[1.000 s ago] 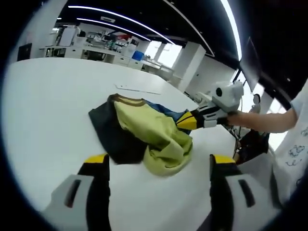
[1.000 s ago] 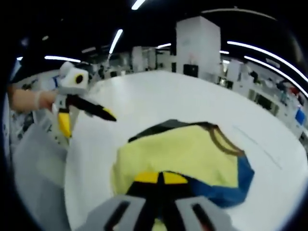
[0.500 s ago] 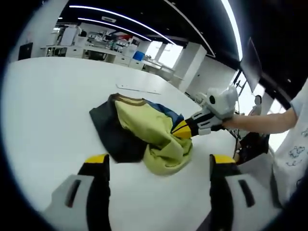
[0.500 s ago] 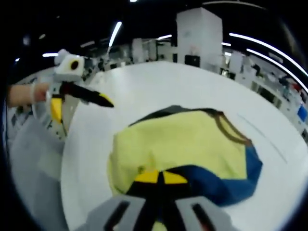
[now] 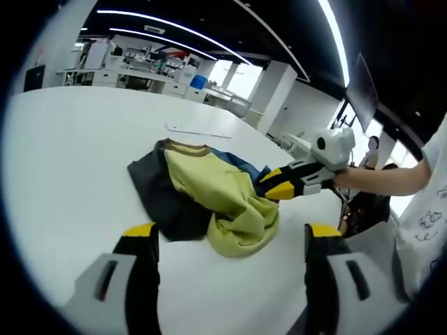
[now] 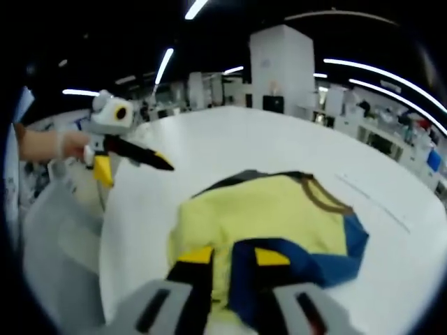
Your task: Fold the garment on the visible template until the final outline fits inside the template.
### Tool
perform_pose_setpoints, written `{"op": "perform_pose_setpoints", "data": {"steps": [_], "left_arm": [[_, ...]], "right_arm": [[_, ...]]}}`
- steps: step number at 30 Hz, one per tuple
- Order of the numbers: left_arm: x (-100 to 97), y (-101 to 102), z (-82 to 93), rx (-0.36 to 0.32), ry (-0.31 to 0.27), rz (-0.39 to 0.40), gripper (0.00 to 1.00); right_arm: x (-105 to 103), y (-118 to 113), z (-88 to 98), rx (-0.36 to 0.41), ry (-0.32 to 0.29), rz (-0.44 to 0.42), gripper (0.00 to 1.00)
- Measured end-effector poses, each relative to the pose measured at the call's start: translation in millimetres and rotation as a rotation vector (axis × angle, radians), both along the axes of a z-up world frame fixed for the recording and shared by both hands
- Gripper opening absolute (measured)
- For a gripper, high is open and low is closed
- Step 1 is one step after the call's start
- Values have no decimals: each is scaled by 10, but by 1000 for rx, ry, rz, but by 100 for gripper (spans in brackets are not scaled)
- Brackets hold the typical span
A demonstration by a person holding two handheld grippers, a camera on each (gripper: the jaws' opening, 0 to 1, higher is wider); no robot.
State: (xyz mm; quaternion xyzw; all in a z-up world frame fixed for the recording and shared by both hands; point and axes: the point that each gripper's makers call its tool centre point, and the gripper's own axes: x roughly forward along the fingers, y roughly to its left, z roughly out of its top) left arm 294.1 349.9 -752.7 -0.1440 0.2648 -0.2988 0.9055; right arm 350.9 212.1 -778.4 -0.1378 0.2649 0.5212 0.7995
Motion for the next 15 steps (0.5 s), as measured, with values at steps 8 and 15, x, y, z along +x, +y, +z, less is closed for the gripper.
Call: {"op": "perform_pose_setpoints", "data": {"steps": [8, 15], "left_arm": [[-2, -20, 26, 9, -5, -15, 83], [14, -33, 39, 11, -6, -23, 83]], "right_arm": [[-93, -146, 69, 18, -13, -7, 39], [-4, -302, 112, 45, -15, -66, 54]]}}
